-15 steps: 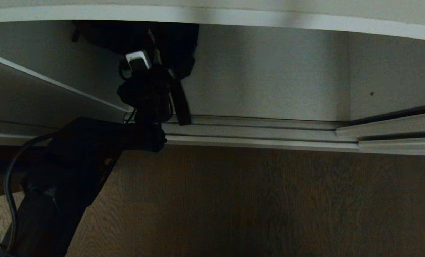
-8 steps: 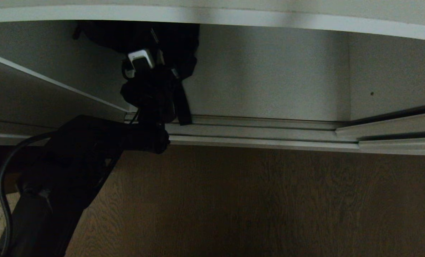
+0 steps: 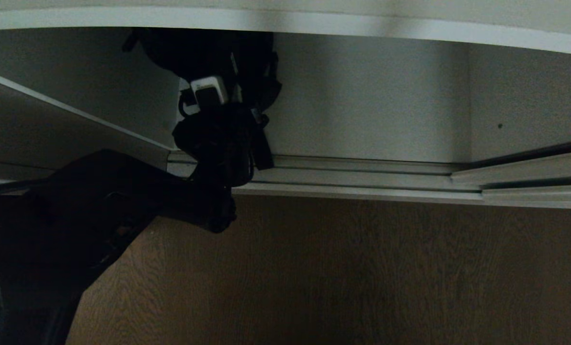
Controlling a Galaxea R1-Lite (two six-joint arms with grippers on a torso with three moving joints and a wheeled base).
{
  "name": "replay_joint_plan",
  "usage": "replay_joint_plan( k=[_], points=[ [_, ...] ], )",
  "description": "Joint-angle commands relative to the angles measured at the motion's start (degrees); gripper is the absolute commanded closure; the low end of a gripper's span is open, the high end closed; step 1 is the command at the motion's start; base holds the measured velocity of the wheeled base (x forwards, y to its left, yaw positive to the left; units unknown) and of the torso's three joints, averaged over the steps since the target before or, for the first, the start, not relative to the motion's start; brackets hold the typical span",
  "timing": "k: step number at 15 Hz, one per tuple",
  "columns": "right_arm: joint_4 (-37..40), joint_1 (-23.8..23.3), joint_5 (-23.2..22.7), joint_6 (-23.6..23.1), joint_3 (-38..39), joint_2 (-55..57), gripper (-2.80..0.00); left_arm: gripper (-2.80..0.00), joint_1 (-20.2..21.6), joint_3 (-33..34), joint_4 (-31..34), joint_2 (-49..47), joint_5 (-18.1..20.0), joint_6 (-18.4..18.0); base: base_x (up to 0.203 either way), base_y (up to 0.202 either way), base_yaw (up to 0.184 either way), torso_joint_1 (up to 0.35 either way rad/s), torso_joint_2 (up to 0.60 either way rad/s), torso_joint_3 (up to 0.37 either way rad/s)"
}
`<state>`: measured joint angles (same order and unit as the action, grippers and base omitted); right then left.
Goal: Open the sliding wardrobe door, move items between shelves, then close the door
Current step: Place the basket on the higher shelf
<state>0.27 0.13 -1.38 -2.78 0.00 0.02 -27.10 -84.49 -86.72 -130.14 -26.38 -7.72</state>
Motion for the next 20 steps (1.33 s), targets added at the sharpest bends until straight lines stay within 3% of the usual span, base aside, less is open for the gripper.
replay_joint_plan(
  k=[1,5,15,20],
  points=[
    [0.0,0.0,0.0,0.0,0.0,-0.1,0.0,0.0,-1.5,10.7,-0.7,6.2,-0.7,0.0,0.0,0.0,0.0,0.0,0.0,0.0],
    [0.0,0.0,0.0,0.0,0.1,-0.1,0.0,0.0,-3.8,26.0,-0.9,16.0,-2.5,0.3,0.0,0.0,0.0,0.0,0.0,0.0],
    [0.0,0.0,0.0,0.0,0.0,-0.1,0.0,0.0,-9.4,48.7,-0.9,33.8,-4.2,0.0,0.0,0.0,0.0,0.0,0.0,0.0],
    [0.0,0.0,0.0,0.0,0.1,-0.1,0.0,0.0,-9.5,57.0,0.5,43.4,-4.5,0.2,0.0,0.0,0.0,0.0,0.0,0.0]
  ],
)
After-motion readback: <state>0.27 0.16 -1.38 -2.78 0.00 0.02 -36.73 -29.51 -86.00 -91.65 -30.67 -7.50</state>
